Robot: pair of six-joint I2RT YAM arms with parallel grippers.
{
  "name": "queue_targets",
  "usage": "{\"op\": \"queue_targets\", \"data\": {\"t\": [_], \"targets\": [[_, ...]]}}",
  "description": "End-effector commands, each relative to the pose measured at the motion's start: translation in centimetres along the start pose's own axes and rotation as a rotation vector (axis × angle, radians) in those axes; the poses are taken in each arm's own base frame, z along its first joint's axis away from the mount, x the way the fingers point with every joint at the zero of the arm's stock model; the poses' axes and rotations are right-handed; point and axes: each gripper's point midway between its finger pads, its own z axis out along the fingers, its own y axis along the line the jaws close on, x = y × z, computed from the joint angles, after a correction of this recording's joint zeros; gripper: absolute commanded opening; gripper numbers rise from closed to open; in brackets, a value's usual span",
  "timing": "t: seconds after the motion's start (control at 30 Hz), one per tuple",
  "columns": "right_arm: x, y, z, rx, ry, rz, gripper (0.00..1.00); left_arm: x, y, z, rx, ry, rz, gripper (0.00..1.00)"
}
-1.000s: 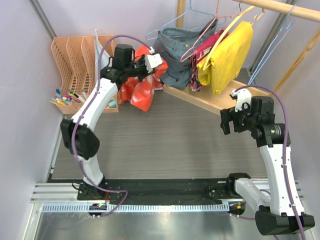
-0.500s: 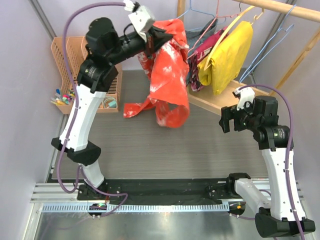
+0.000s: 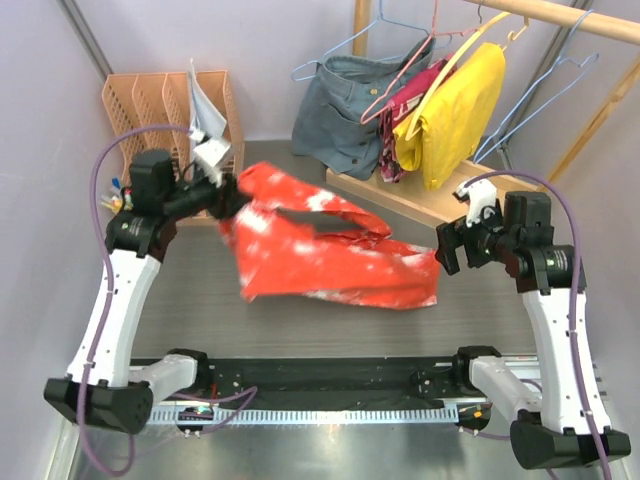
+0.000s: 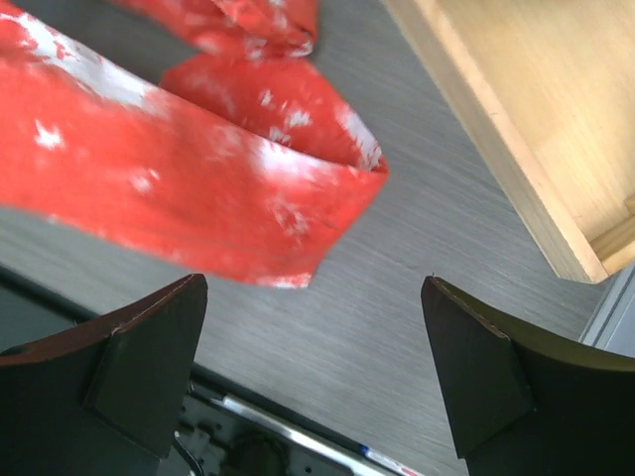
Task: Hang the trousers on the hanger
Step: Move the trousers to the center of the board, then fold the trousers
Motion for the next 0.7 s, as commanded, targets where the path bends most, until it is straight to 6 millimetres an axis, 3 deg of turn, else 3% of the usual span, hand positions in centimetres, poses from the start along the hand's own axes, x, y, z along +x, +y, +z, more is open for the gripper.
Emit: {"op": "queue_targets", "data": {"t": [0.0, 0.03, 0.07, 0.2, 0.33, 0.43, 0.67], "targets": [[2.5, 0.3, 1.0, -0.116, 0.163, -0.15, 0.98, 12.5, -0.9, -6.6, 0.108, 0.346, 0.068, 0.78], [2.9, -0.1, 1.5, -0.115, 0.196, -0.164, 0.98, 14.4, -0.6, -8.0, 0.093, 0.403, 0.05, 0.92], [3.6, -0.5, 2.3, -0.123, 0.241, -0.171, 1.0, 15.5, -0.5, -8.8, 0.085, 0.445, 0.04, 0.99], [4.7, -1.9, 4.7, -0.129, 0.324, -0.217, 1.0, 18.0, -0.4, -10.1, 0.09, 0.557, -0.027, 1.0], [5.6, -1.8, 6.8, -0.16, 0.381, -0.256, 1.0, 19.7, -0.3, -10.4, 0.182, 0.678, -0.097, 1.0], [5.9, -1.3, 8.8, -0.165, 0.397, -0.27, 1.0, 21.7, 0.9, -10.5, 0.155, 0.764, -0.193, 1.0], [5.8, 1.4, 14.0, -0.213, 0.416, -0.216, 0.98, 24.0, 4.5, -11.0, -0.031, 0.793, -0.374, 1.0]]}}
